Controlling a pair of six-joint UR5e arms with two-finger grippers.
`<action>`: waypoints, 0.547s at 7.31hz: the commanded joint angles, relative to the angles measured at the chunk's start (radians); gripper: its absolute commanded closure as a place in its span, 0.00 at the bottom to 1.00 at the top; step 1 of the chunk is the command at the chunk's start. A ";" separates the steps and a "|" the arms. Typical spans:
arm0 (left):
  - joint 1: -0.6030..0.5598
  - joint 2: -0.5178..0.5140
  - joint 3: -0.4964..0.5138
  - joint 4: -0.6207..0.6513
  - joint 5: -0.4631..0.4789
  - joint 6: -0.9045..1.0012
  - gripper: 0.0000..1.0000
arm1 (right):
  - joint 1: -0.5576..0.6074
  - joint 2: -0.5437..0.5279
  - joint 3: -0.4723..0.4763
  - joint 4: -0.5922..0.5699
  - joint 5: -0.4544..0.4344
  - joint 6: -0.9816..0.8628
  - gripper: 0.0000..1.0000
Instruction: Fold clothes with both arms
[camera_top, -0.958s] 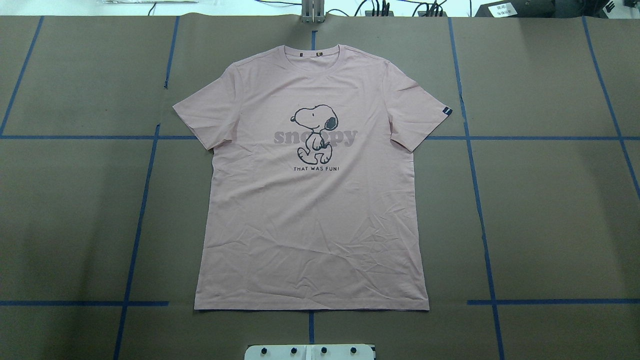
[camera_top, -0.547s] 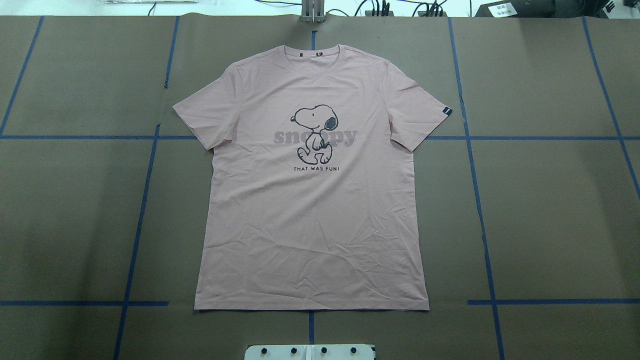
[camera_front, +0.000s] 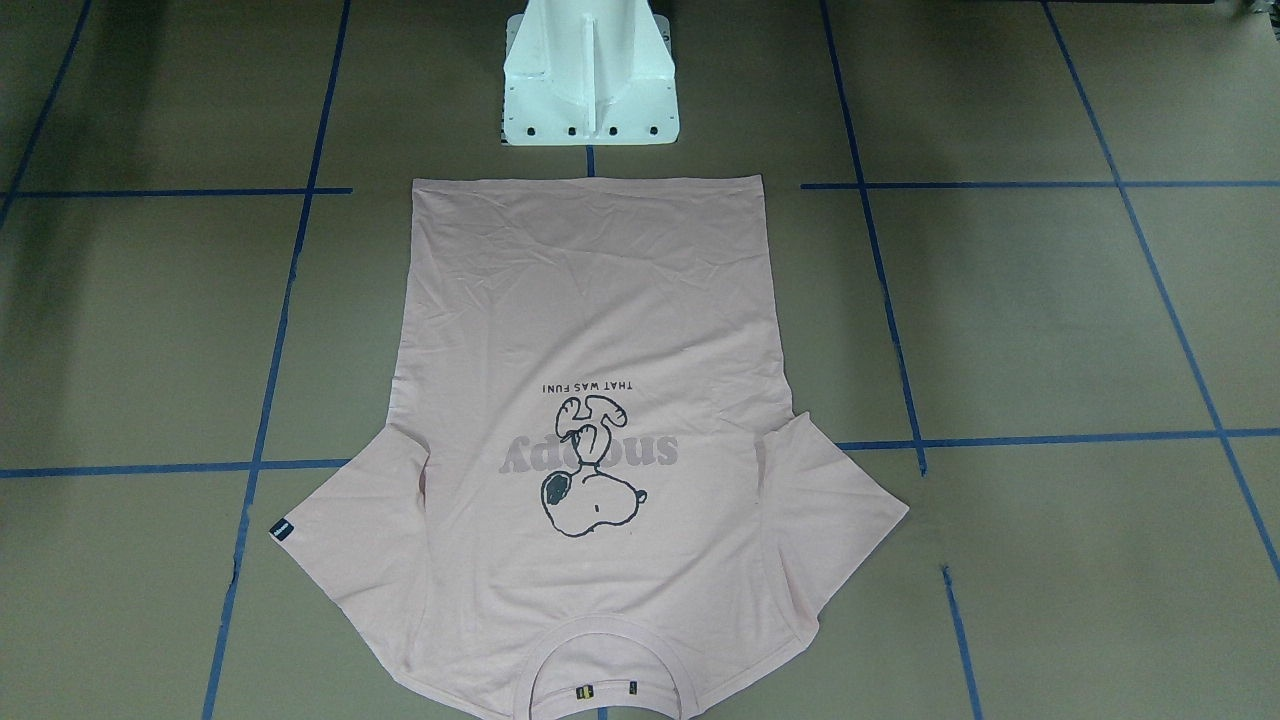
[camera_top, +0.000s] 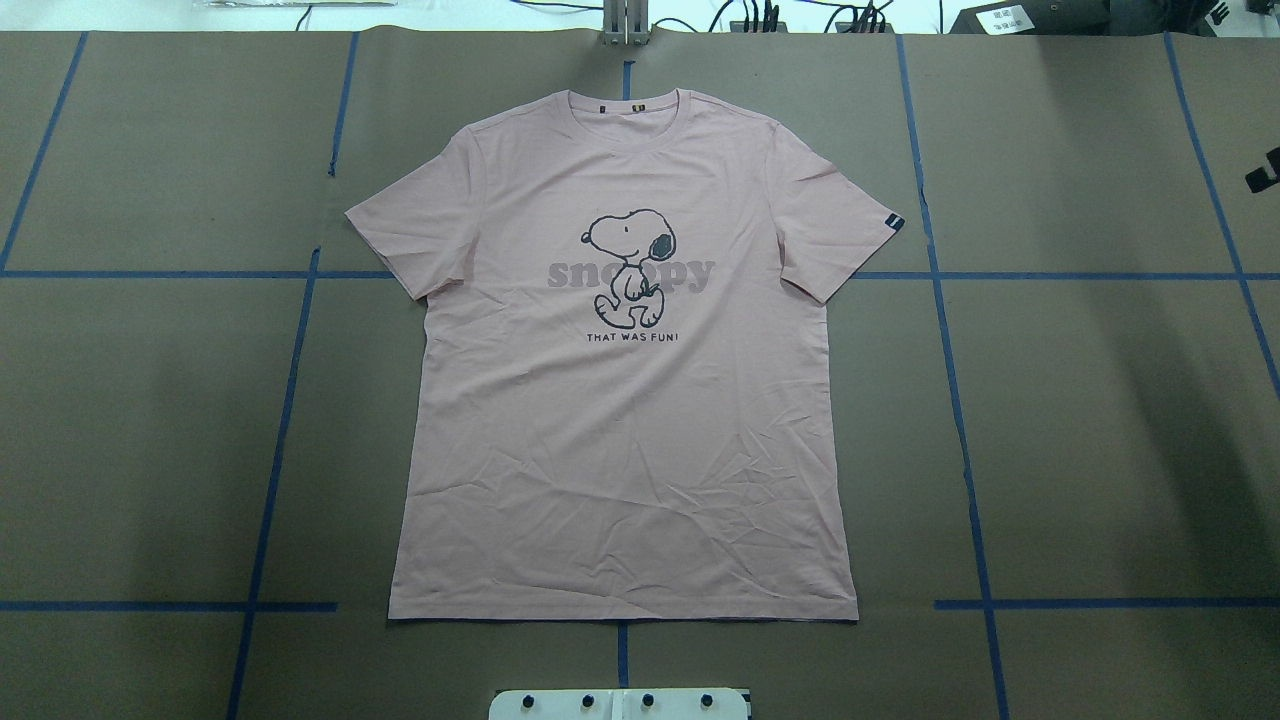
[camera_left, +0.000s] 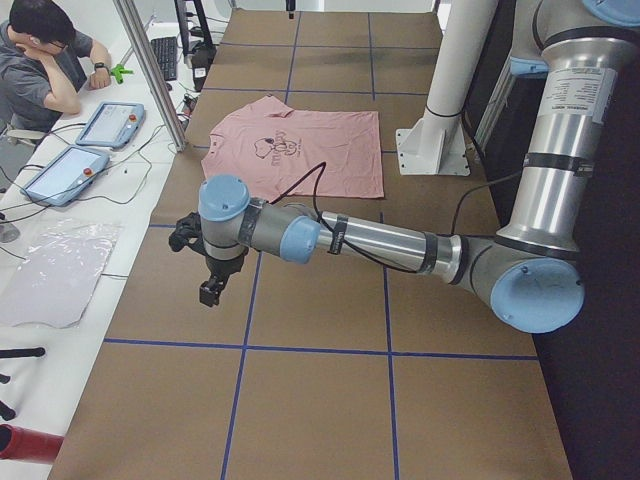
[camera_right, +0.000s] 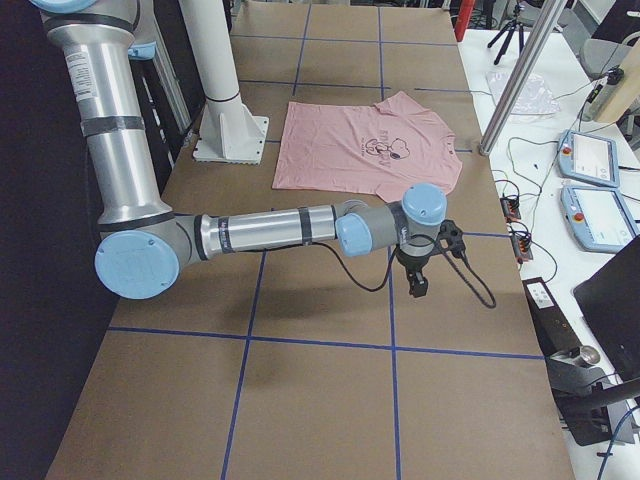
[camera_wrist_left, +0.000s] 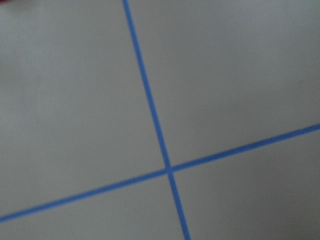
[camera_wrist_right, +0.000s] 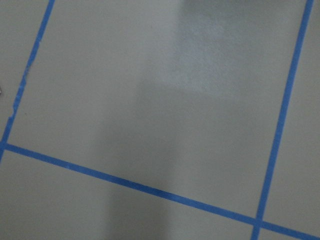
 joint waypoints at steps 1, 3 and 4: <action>0.065 -0.025 0.017 -0.171 -0.018 -0.117 0.00 | -0.125 0.162 -0.042 0.003 -0.012 0.283 0.00; 0.195 -0.053 0.038 -0.245 -0.009 -0.143 0.00 | -0.276 0.234 -0.068 0.105 -0.140 0.415 0.00; 0.216 -0.092 0.090 -0.247 0.031 -0.155 0.00 | -0.319 0.238 -0.136 0.269 -0.153 0.534 0.00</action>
